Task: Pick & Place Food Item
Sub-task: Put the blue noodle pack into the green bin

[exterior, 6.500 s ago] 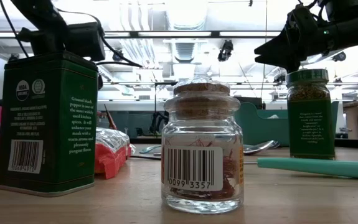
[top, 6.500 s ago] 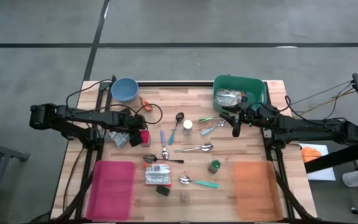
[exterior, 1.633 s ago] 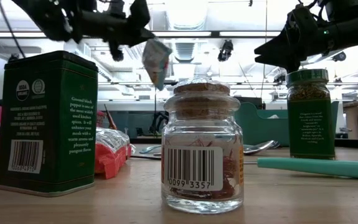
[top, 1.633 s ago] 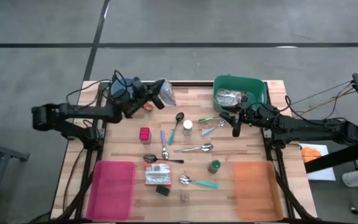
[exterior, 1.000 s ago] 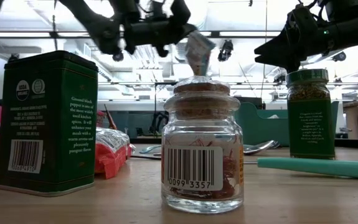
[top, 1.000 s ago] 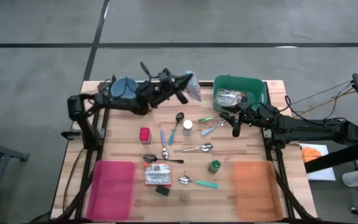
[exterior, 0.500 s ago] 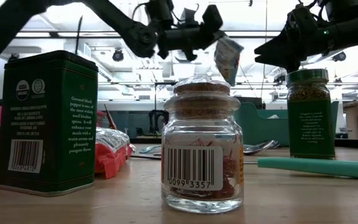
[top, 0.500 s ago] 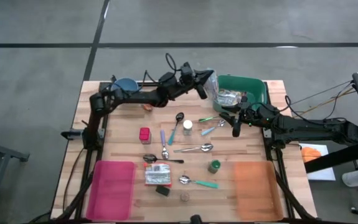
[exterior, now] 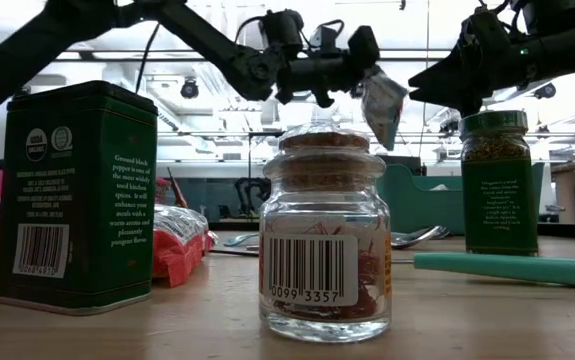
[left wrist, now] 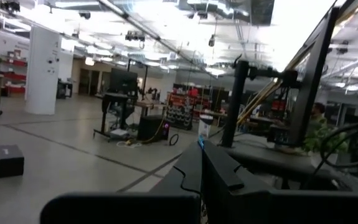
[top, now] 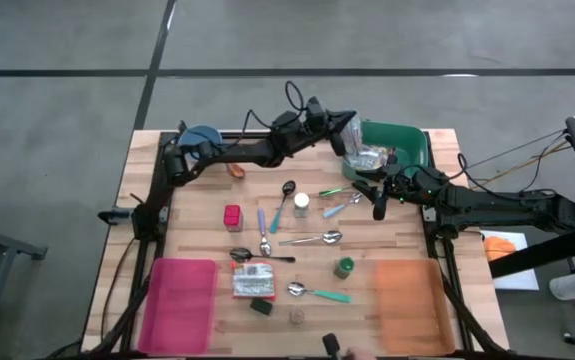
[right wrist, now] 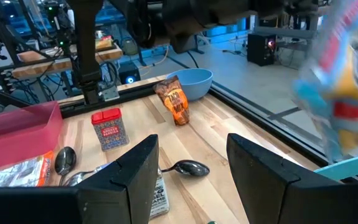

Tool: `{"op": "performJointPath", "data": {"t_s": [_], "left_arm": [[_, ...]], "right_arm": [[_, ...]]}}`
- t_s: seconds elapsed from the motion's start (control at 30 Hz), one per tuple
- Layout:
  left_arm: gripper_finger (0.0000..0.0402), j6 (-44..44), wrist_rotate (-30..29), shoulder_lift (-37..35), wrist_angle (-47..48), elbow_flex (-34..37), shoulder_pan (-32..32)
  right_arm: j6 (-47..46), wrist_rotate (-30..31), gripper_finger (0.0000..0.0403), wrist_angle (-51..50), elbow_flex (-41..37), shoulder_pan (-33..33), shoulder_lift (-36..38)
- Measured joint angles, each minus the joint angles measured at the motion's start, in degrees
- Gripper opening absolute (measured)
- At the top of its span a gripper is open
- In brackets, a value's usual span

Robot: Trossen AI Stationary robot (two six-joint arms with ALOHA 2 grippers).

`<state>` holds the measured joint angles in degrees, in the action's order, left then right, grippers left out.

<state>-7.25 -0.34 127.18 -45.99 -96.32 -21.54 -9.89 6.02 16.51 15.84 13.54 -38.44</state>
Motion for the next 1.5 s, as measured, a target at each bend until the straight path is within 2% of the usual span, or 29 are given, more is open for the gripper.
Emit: {"op": "performJointPath", "data": {"t_s": [0.47,0.67,0.93,1.23,1.33,1.5], "left_arm": [[0.0,-3.82,0.1,8.69,6.35,-9.88,-0.04],[0.0,-7.39,0.61,9.63,11.27,-10.27,-0.04],[0.0,-7.6,0.61,9.94,16.49,-10.25,-0.04],[0.0001,-7.47,1.06,9.96,17.95,-10.21,-0.04],[0.0013,-7.32,1.63,9.96,18.42,-10.2,-0.04],[0.0062,-6.3,2.56,9.96,18.42,-10.2,0.02]], "right_arm": [[0.0,0.01,0.0187,-0.02,0.0,-0.02,0.0],[0.0,0.0,0.0187,0.0,0.0,-0.02,0.0],[-0.04,0.0,0.0187,0.0,0.0,-0.02,-0.02],[-0.13,0.0,0.0187,0.0,0.0,-0.02,0.0],[-0.04,0.0,0.0187,0.0,0.0,-0.02,0.0],[-0.04,0.0,0.0187,0.0,0.0,-0.02,0.0]]}}
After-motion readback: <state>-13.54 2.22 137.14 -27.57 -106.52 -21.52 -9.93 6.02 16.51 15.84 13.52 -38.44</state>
